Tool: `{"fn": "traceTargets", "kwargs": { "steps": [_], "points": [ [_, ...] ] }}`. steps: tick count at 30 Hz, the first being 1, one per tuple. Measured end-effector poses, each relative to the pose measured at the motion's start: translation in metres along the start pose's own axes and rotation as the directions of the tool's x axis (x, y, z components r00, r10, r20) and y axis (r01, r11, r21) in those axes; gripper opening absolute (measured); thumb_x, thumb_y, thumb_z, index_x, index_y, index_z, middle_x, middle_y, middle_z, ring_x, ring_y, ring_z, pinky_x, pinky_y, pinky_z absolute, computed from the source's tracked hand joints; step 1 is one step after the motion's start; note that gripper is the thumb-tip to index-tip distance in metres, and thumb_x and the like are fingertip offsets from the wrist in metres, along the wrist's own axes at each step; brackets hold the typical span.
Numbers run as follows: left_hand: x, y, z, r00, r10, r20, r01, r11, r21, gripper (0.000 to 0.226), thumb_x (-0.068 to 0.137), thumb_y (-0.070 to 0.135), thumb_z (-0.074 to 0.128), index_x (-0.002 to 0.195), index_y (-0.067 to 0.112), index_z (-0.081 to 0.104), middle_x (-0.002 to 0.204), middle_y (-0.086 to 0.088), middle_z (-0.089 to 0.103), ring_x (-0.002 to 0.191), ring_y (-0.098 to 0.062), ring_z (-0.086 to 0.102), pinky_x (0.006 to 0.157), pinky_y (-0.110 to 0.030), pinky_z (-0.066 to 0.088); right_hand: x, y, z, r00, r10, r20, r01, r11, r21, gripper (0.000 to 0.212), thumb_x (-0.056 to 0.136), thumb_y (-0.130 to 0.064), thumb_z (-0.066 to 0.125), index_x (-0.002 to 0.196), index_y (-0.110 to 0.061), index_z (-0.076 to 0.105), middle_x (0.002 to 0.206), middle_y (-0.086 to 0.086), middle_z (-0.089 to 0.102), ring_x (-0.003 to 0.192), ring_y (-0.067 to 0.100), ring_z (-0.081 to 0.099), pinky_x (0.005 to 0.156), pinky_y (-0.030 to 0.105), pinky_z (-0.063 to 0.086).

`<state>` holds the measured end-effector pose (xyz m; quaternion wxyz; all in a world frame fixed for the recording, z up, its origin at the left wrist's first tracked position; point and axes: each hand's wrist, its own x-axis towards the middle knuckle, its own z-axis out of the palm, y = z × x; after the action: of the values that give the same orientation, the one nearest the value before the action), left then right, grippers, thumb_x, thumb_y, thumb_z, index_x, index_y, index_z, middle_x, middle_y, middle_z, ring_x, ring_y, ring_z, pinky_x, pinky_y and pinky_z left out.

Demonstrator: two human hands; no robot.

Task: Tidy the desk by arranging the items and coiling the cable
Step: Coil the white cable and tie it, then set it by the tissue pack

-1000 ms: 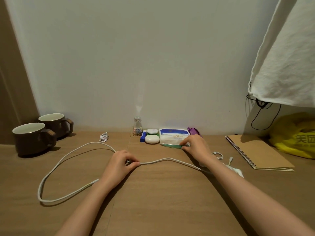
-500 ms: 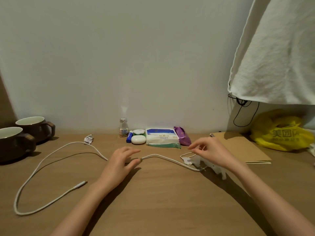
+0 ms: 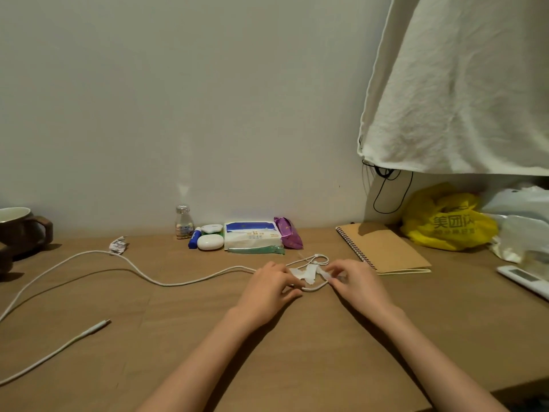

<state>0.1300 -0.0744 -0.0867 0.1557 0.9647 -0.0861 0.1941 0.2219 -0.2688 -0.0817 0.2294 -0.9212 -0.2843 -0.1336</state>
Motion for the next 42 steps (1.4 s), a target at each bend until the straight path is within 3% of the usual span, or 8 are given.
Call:
{"fn": "traceTargets", "kwargs": {
  "steps": [6, 14, 19, 23, 27, 32, 38, 42],
  "points": [
    [-0.014, -0.011, -0.009, 1.000, -0.015, -0.012, 0.014, 0.997, -0.075, 0.019, 0.088, 0.037, 0.059, 0.104, 0.036, 0.071, 0.097, 0.006, 0.062, 0.093, -0.014, 0.048, 0.078, -0.032, 0.044, 0.003, 0.003, 0.001, 0.991, 0.075, -0.113, -0.050, 0.976, 0.211, 0.010, 0.081, -0.015, 0.073, 0.086, -0.024, 0.076, 0.077, -0.012, 0.070, 0.065, -0.001, 0.057, 0.062, 0.011, 0.042],
    [-0.041, -0.021, -0.044, 0.994, -0.061, 0.087, 0.082, 0.963, -0.257, 0.015, 0.087, 0.031, 0.062, 0.098, 0.032, 0.073, 0.093, 0.012, 0.063, 0.091, -0.003, 0.054, 0.081, -0.025, 0.047, 0.014, 0.004, -0.014, 0.970, 0.124, -0.207, -0.062, 0.958, 0.281, 0.010, 0.084, -0.015, 0.069, 0.088, -0.022, 0.075, 0.079, -0.012, 0.067, 0.075, 0.002, 0.059, 0.066, 0.027, 0.054],
    [-0.052, -0.022, -0.076, 0.990, -0.133, -0.035, 0.097, 0.853, -0.513, 0.015, 0.084, 0.022, 0.066, 0.093, 0.030, 0.074, 0.092, 0.014, 0.070, 0.092, -0.003, 0.062, 0.082, -0.020, 0.051, 0.021, 0.005, -0.005, 0.981, 0.151, -0.125, -0.114, 0.957, 0.266, 0.008, 0.083, -0.019, 0.071, 0.087, -0.024, 0.075, 0.082, -0.011, 0.068, 0.077, 0.003, 0.061, 0.072, 0.033, 0.058],
    [-0.056, -0.022, -0.094, 0.970, -0.223, -0.100, 0.117, 0.782, -0.612, 0.017, 0.083, 0.020, 0.065, 0.096, 0.025, 0.074, 0.091, 0.010, 0.073, 0.093, -0.003, 0.064, 0.081, -0.021, 0.052, 0.016, -0.004, -0.002, 0.989, 0.146, 0.020, -0.147, 0.966, 0.211, 0.006, 0.083, -0.027, 0.071, 0.088, -0.027, 0.074, 0.087, -0.012, 0.067, 0.077, 0.005, 0.060, 0.064, 0.034, 0.059],
    [-0.054, -0.021, -0.104, 0.938, -0.290, -0.191, 0.072, 0.700, -0.710, 0.017, 0.083, 0.012, 0.065, 0.095, 0.020, 0.074, 0.090, 0.010, 0.074, 0.089, -0.002, 0.066, 0.073, -0.012, 0.050, 0.013, -0.023, -0.014, 0.999, 0.044, -0.015, -0.040, 0.979, 0.202, 0.017, 0.087, -0.039, 0.063, 0.098, -0.031, 0.073, 0.098, -0.014, 0.068, 0.091, 0.004, 0.055, 0.079, 0.032, 0.051],
    [-0.047, -0.019, -0.116, 0.912, -0.326, -0.249, 0.038, 0.672, -0.740, 0.016, 0.084, 0.010, 0.065, 0.092, 0.021, 0.073, 0.092, 0.004, 0.073, 0.086, -0.005, 0.068, 0.074, -0.014, 0.052, -0.003, -0.095, -0.052, 0.977, -0.176, 0.117, 0.067, 0.783, 0.618, 0.037, 0.083, -0.052, 0.056, 0.103, -0.027, 0.074, 0.087, 0.000, 0.072, 0.066, 0.007, 0.057, 0.056, 0.020, 0.041],
    [-0.043, -0.016, -0.133, 0.916, -0.294, -0.273, 0.030, 0.728, -0.685, 0.013, 0.086, 0.016, 0.064, 0.095, 0.019, 0.073, 0.091, 0.005, 0.072, 0.082, -0.001, 0.065, 0.064, -0.012, 0.048, -0.006, -0.139, -0.057, 0.949, -0.303, 0.088, 0.170, 0.727, 0.665, 0.026, 0.090, -0.038, 0.059, 0.097, -0.017, 0.072, 0.085, 0.013, 0.067, 0.072, 0.022, 0.059, 0.061, 0.026, 0.046],
    [-0.047, -0.018, -0.139, 0.881, -0.347, -0.322, 0.013, 0.698, -0.716, 0.014, 0.087, 0.018, 0.064, 0.093, 0.027, 0.072, 0.084, 0.008, 0.074, 0.079, -0.003, 0.066, 0.061, -0.013, 0.049, -0.002, -0.154, -0.063, 0.954, -0.294, 0.066, 0.133, 0.605, 0.785, 0.024, 0.097, -0.024, 0.048, 0.086, -0.010, 0.064, 0.064, -0.002, 0.056, 0.072, 0.011, 0.054, 0.077, 0.032, 0.049]
  ]
}}
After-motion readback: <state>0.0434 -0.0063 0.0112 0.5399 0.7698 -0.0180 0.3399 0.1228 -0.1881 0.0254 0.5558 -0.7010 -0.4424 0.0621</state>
